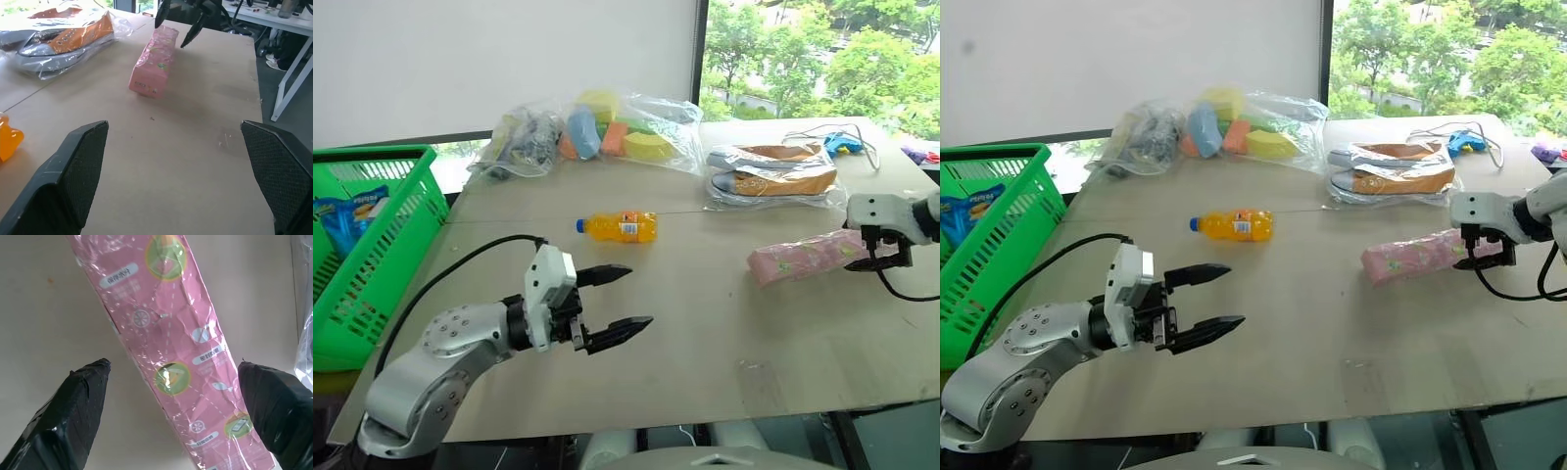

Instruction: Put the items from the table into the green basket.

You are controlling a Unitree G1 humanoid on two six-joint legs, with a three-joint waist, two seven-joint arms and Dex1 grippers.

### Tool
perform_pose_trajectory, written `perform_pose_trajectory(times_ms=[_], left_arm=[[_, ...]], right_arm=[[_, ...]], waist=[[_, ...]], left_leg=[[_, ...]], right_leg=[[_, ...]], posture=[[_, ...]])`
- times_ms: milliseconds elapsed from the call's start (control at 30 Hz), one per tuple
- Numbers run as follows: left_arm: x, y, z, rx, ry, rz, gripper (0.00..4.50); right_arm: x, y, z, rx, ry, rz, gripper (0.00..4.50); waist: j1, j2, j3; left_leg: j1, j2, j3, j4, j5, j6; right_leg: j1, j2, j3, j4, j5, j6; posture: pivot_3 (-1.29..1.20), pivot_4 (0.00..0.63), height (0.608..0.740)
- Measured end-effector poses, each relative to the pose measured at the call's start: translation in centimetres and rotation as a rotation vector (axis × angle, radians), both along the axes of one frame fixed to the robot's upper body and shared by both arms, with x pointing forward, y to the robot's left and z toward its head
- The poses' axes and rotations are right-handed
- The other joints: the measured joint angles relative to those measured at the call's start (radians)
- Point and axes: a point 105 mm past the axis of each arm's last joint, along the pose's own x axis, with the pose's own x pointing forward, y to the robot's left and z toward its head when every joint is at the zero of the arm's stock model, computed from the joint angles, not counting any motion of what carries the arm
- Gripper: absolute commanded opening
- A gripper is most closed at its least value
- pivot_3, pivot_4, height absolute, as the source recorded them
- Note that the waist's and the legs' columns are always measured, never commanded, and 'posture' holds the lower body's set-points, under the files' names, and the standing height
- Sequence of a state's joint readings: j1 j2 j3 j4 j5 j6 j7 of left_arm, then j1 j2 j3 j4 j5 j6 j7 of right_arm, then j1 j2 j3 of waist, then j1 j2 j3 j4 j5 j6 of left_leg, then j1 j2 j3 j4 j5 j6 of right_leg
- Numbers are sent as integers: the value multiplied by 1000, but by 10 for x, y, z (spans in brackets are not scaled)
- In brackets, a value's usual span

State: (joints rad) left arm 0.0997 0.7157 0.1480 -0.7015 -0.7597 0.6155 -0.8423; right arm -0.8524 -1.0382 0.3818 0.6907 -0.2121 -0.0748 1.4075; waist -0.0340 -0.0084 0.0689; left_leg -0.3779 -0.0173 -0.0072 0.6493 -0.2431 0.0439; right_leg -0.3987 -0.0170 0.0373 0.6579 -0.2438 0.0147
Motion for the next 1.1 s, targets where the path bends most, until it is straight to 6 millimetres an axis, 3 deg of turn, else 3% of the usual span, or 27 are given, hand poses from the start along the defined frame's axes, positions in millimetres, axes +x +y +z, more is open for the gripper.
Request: perform_pose_trajectory(times_ms=[500,533,600,767,900,1033,1100], left_arm=[[-5,-11,17,-83,-29,-85,4469],[-5,-11,16,-84,-30,-85,4500],[-5,-11,16,-85,-29,-89,4500],[-3,-10,12,-93,-26,-76,4500],[-1,-8,11,-101,-30,-63,4500],[2,-8,9,-130,-10,-40,4500],[6,-8,7,-177,28,-7,4500]], right_arm=[[20,7,-32,-139,110,3,4500],[20,6,-34,-148,113,4,3970],[21,5,-36,-154,108,0,3692],[27,6,-38,-132,68,-37,1493],[33,10,-24,-72,-6,-50,34],[34,22,-13,62,-21,-105,34],[36,49,8,284,-22,-173,34]], waist=[[7,0,0],[7,0,0],[7,-1,0],[4,-1,0],[-2,-1,-1],[-4,0,0],[-11,1,0]], left_leg=[[1,0,0,0,0,0],[2,0,0,0,0,0],[3,0,0,0,0,0],[6,0,2,0,0,0],[10,0,2,0,0,0],[10,0,2,-1,0,0],[7,1,3,-1,0,0]], right_leg=[[1,0,0,1,0,-1],[2,0,1,1,0,-1],[3,0,1,1,0,-1],[5,0,3,2,0,-1],[8,0,3,3,0,0],[7,0,4,3,0,0],[2,1,5,5,2,3]], posture=[[40,44,740],[40,44,740],[42,41,740],[30,30,740],[22,25,740],[-5,18,740],[-25,12,740]])
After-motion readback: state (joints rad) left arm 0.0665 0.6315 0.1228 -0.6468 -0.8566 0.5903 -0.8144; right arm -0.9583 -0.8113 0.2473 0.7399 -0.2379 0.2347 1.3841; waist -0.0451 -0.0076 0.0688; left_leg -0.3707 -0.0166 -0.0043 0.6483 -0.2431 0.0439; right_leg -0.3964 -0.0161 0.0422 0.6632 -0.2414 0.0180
